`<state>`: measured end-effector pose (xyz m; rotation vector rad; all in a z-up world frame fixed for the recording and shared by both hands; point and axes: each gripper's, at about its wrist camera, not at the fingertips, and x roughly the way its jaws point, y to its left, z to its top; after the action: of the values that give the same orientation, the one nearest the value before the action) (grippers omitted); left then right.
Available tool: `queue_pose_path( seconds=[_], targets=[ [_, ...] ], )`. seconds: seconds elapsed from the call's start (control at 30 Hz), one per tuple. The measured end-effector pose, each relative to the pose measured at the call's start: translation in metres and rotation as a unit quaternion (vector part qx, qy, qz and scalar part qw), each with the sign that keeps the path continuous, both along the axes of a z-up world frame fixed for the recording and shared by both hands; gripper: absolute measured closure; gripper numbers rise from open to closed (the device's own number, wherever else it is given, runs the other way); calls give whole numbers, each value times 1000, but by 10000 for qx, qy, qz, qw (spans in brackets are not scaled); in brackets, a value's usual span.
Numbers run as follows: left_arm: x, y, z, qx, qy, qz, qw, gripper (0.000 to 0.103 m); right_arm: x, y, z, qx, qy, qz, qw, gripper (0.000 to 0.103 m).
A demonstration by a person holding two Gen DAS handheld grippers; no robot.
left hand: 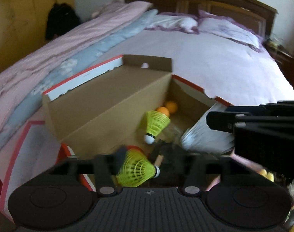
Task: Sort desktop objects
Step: 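Open both grippers inside the shoebox to drop the shuttlecocks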
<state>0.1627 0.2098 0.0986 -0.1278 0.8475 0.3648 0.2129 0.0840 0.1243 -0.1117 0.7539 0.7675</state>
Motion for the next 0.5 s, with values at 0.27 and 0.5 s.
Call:
queue_pose_path(
  seconds=[0.27,0.5],
  targets=[
    [-9,-4,0,175,-43,-53,9998,29,-2,-13,-14,38,11,-184,9998,74],
    [-19,-24,-2,122,-118,-263,9995,22,-23,-46,-20,167,-13,-366,9992,71]
  ],
)
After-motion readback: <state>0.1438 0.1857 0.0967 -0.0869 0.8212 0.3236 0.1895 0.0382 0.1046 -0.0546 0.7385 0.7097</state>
